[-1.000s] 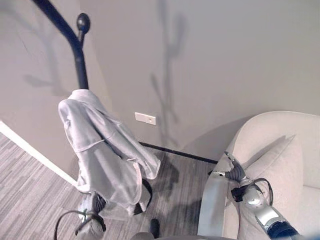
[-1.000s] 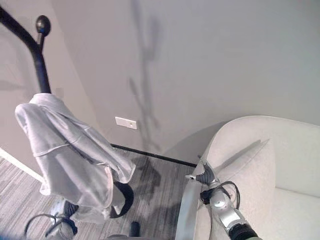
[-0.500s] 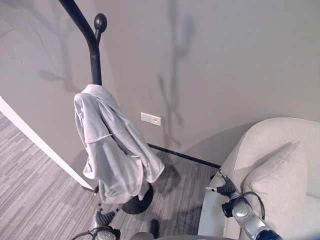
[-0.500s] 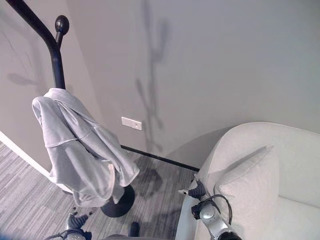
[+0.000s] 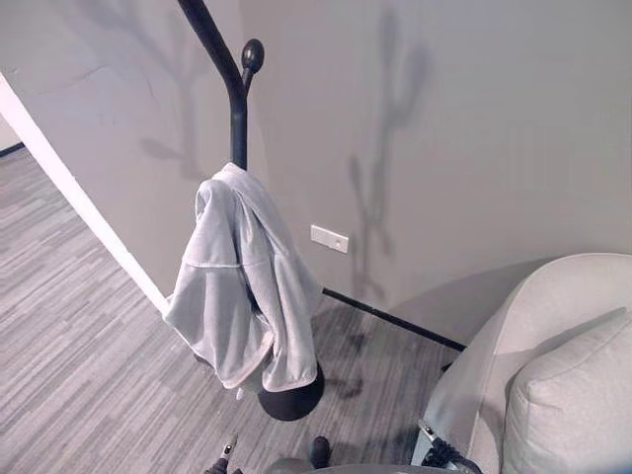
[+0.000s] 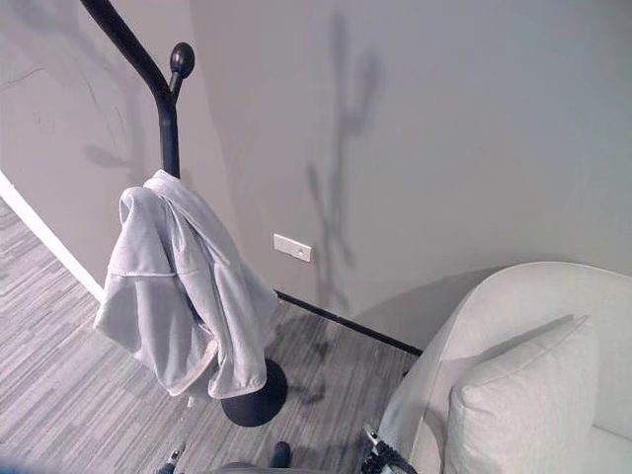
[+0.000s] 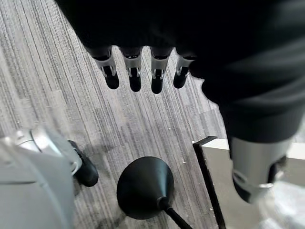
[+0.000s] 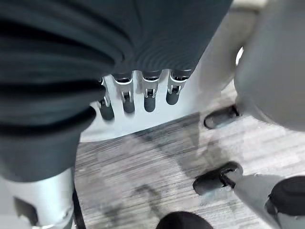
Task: Hang the clothes on the sofa on the clothes rack.
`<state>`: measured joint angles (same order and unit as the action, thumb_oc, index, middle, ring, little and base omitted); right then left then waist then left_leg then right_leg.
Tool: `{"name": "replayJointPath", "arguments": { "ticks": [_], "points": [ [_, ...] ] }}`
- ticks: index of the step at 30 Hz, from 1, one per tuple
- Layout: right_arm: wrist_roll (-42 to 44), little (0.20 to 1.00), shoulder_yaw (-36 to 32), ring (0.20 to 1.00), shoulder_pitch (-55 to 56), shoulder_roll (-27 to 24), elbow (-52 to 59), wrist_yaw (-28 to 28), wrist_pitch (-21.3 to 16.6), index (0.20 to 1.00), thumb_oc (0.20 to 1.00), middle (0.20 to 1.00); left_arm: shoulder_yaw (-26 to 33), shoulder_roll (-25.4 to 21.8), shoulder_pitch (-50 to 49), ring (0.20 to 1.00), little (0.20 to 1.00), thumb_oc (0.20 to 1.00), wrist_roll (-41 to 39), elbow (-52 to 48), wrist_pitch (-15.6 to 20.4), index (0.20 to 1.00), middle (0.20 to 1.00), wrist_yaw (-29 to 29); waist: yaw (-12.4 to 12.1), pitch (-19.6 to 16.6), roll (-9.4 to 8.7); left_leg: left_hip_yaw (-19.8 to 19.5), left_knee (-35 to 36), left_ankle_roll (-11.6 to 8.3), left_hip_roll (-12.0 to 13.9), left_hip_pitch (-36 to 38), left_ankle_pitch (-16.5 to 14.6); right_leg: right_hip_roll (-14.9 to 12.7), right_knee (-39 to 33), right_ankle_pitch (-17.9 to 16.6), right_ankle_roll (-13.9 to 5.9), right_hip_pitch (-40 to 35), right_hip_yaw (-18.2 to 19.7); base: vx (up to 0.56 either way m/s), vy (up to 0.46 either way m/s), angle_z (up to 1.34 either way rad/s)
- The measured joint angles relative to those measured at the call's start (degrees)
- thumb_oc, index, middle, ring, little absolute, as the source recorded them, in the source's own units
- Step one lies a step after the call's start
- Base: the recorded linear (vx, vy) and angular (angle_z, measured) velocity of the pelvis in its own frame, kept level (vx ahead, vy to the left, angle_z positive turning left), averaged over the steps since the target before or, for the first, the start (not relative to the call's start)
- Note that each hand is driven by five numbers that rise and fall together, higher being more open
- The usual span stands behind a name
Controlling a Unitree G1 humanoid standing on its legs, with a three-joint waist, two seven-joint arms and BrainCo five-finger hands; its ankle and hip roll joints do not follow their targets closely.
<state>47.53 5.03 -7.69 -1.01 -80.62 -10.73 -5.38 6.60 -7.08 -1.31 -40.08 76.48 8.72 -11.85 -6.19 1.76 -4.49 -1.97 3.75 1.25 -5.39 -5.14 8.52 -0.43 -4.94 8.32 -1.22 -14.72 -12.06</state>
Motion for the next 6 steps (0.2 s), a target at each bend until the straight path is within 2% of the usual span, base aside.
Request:
{"name": "replayJointPath", "arguments": {
  "ticks": [6],
  "points": [
    [3.28, 1.000, -1.26, 1.000, -0.62, -0.76, -2.35, 3.02, 1.25, 1.000, 1.000, 1.000, 0.00, -0.72, 0.14, 1.000, 1.000, 1.000, 0.03, 0.08, -0.15, 1.000, 1.000, 1.75, -0.36, -0.57, -0.80, -0.92, -0.11, 0.02, -0.39, -0.69, 0.01, 0.00, -0.09, 0.00, 0.03, 0.25, -1.28, 0.01, 0.020, 0.10]
  ]
}}
